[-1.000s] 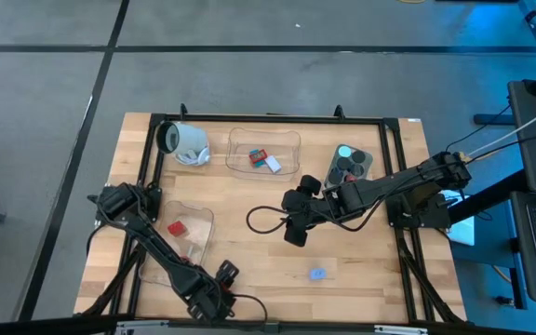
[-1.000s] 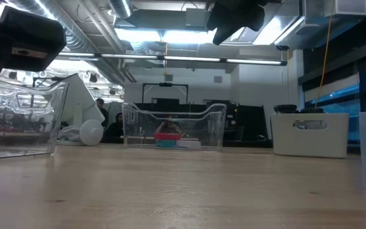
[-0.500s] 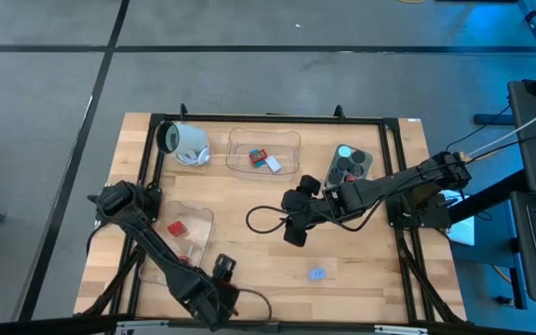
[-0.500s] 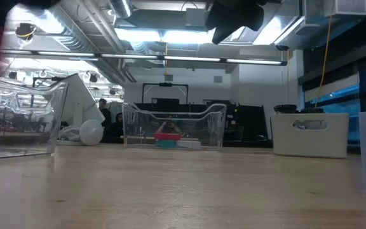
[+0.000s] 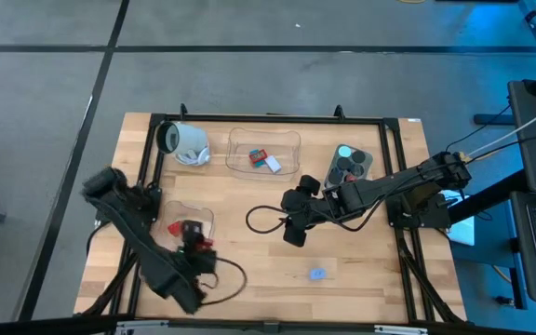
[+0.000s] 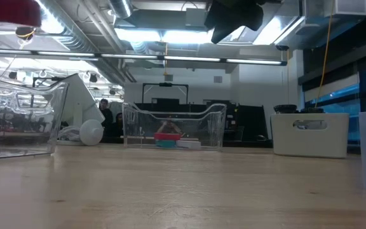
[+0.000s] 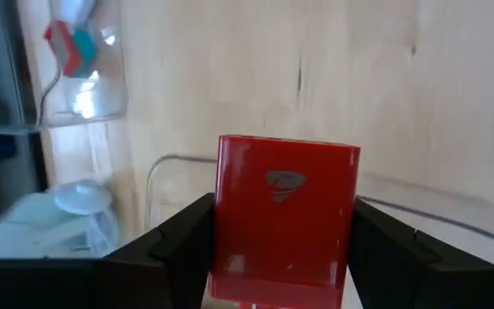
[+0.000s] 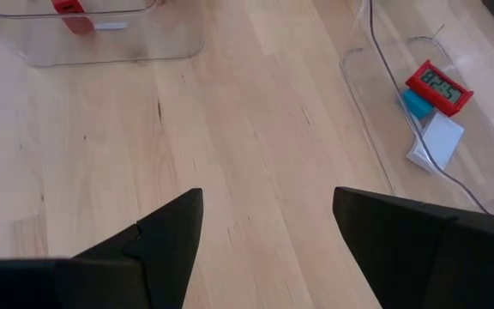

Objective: Pick & Place Office items
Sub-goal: Put the red USB adapter into the left clear bin

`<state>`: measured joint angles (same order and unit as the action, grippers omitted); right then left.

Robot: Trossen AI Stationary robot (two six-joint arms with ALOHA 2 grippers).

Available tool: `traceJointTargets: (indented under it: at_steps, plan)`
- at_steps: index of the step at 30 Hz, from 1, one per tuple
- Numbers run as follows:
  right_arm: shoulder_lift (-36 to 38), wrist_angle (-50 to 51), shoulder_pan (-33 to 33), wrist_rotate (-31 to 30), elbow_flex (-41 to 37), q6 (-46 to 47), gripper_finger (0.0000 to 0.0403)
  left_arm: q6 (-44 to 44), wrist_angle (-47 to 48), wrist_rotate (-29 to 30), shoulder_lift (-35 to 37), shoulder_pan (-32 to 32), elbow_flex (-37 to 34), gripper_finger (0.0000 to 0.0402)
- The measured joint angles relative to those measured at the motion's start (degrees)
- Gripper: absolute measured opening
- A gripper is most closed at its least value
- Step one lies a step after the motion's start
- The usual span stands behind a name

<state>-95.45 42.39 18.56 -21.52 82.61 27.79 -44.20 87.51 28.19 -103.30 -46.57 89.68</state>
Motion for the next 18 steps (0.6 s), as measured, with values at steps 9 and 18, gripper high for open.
traceJointTargets:
  at_steps: [9, 18]
  plan:
    - [0.0, -0.3, 0.0, 0.0, 0.0, 0.0, 0.0265, -23.3, -6.1, 3.5, 18.0, -1.9, -21.9, 0.0217]
    - [0.0, -0.4, 0.0, 0.0, 0.0, 0.0, 0.0265, -20.8, -30.7, 1.4, 22.3, -1.2, -38.9, 0.0218]
